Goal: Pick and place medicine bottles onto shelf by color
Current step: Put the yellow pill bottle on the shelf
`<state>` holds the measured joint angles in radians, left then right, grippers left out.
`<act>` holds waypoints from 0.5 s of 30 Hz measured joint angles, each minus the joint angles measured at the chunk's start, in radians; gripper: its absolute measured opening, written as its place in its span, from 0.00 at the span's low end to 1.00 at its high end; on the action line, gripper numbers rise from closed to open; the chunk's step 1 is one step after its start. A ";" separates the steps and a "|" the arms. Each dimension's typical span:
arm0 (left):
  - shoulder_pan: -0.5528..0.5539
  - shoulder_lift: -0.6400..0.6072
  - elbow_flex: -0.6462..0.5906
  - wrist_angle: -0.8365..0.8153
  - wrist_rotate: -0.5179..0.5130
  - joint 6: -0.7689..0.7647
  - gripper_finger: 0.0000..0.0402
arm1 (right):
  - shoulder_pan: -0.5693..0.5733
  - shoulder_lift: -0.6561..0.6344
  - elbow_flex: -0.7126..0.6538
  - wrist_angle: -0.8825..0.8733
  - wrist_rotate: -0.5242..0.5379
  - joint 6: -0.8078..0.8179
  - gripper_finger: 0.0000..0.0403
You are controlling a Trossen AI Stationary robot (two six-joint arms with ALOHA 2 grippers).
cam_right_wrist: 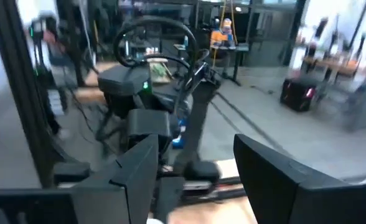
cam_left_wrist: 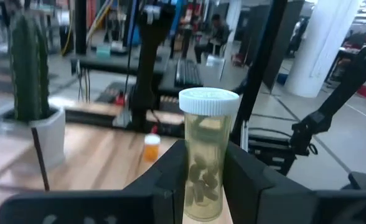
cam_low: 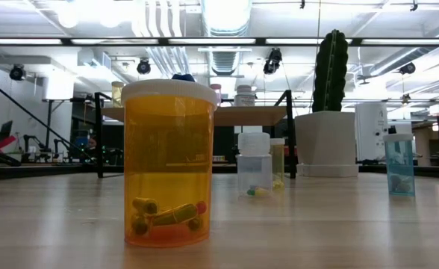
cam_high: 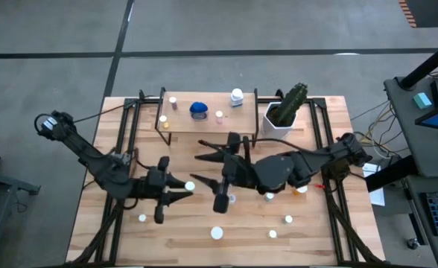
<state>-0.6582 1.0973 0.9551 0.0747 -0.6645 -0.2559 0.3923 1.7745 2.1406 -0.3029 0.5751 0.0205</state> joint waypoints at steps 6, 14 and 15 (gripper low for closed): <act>0.000 -0.005 0.000 0.050 0.000 0.080 0.16 | -0.005 0.001 -0.003 -0.012 0.002 0.139 0.55; 0.003 -0.005 0.007 0.106 -0.034 0.095 0.16 | 0.004 0.036 -0.015 -0.028 -0.099 0.171 0.64; 0.003 -0.006 0.007 0.125 -0.043 0.110 0.16 | 0.005 0.043 -0.015 -0.029 -0.103 0.171 0.64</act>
<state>-0.6556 1.0912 0.9619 0.1999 -0.7074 -0.1462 0.3973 1.8177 2.1258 -0.3321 0.4722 0.1916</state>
